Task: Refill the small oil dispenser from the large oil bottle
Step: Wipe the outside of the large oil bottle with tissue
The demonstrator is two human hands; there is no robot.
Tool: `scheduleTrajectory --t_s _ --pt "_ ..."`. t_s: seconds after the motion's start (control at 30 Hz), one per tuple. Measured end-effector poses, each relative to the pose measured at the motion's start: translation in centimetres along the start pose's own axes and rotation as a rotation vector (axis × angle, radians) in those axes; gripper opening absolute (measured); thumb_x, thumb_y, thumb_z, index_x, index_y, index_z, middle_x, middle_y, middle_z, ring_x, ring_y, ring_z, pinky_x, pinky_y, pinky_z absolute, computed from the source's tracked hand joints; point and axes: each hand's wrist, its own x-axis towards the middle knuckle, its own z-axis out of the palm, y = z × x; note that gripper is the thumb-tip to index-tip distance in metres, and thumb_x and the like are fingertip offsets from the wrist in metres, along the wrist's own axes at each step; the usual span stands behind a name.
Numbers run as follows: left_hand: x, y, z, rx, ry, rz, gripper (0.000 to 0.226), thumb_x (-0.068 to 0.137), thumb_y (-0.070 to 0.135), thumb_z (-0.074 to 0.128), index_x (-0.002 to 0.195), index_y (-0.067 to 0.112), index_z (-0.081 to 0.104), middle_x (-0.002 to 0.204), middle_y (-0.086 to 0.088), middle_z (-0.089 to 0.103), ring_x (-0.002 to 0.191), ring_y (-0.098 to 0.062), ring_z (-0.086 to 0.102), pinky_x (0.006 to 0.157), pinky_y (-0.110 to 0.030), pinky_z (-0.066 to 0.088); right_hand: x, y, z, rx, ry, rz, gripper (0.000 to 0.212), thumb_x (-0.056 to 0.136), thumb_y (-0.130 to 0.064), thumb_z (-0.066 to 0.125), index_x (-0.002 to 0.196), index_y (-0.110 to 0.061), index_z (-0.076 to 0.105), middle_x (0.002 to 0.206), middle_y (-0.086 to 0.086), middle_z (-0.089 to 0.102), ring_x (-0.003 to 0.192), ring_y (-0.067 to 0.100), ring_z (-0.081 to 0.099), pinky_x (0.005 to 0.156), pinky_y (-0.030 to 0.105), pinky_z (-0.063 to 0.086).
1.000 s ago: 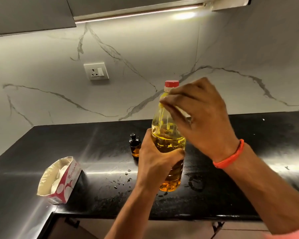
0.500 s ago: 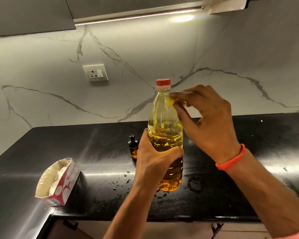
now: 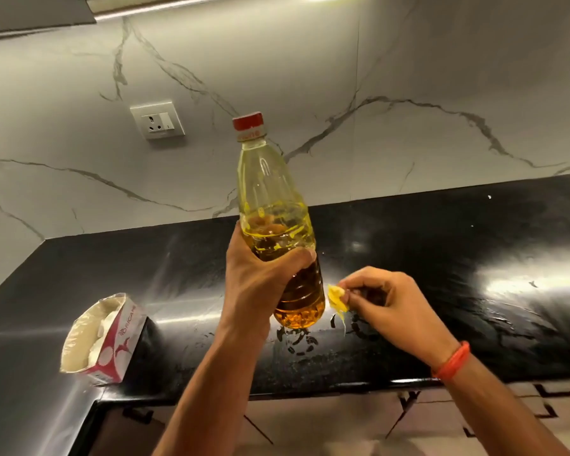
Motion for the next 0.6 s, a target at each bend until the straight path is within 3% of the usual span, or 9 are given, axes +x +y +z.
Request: scheduleTrajectory --t_s 0.2,0.3,0.43,0.6 --pt "2.0 -2.8 0.9 0.02 -0.013 -0.007 0.082 0.06 0.025 0.093 0.131 0.028 0.053 0.11 0.004 0.072 0.099 -0.012 0.074 0.077 -0.025 0.061 -4.6 6.6 -0.5 0.062 0.166 0.247 0.016 0.088 -0.014 0.077 0.093 -0.028 0.08 0.088 -0.01 0.078 0.084 0.009 0.075 0.078 0.029 0.06" --pt "3.7 -5.1 2.0 0.078 -0.016 -0.001 0.078 0.064 0.024 0.096 0.128 0.034 0.051 0.113 0.005 0.07 0.101 -0.012 0.072 0.087 -0.033 0.061 -7.3 9.6 -0.5 0.065 0.182 0.375 0.028 0.088 -0.005 0.075 0.09 -0.033 0.079 0.087 -0.009 0.079 0.083 0.008 0.075 0.079 0.037 0.062" --pt "6.9 -8.5 4.2 0.13 -0.038 -0.04 0.073 0.066 0.024 0.096 0.121 0.039 0.051 0.113 0.007 0.068 0.101 -0.01 0.071 0.094 -0.037 0.059 -9.5 12.7 -0.9 0.035 0.214 0.489 0.026 0.088 -0.004 0.075 0.091 -0.029 0.079 0.09 -0.008 0.079 0.086 0.009 0.075 0.083 0.044 0.062" --pt "11.2 -12.4 6.9 0.188 -0.042 -0.1 0.066 0.063 0.03 0.096 0.108 0.046 0.052 0.11 0.011 0.068 0.102 -0.007 0.068 0.098 -0.042 0.056 -9.6 14.8 -1.7 -0.041 0.312 0.525 0.02 0.085 -0.006 0.078 0.094 -0.025 0.08 0.092 -0.008 0.078 0.09 0.006 0.074 0.084 0.024 0.059"
